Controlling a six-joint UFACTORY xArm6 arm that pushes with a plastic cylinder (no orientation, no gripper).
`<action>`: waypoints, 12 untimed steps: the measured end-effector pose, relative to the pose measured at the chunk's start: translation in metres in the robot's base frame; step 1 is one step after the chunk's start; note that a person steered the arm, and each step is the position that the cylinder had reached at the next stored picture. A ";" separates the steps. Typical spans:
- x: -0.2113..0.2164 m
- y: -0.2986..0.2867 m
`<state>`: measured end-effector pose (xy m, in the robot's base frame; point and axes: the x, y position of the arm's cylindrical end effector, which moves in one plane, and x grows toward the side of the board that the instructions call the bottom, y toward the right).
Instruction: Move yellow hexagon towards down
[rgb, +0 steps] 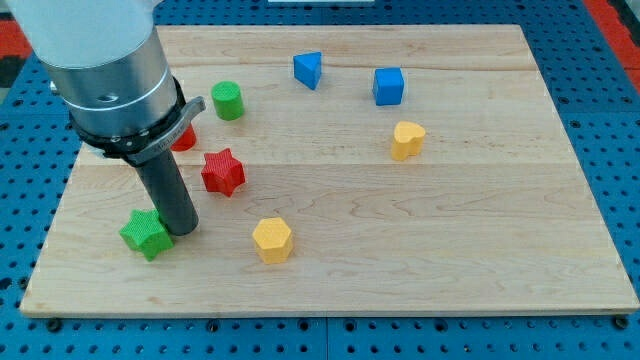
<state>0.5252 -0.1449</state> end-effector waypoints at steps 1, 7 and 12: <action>-0.035 -0.011; -0.105 0.124; -0.081 0.321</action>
<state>0.4441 0.1758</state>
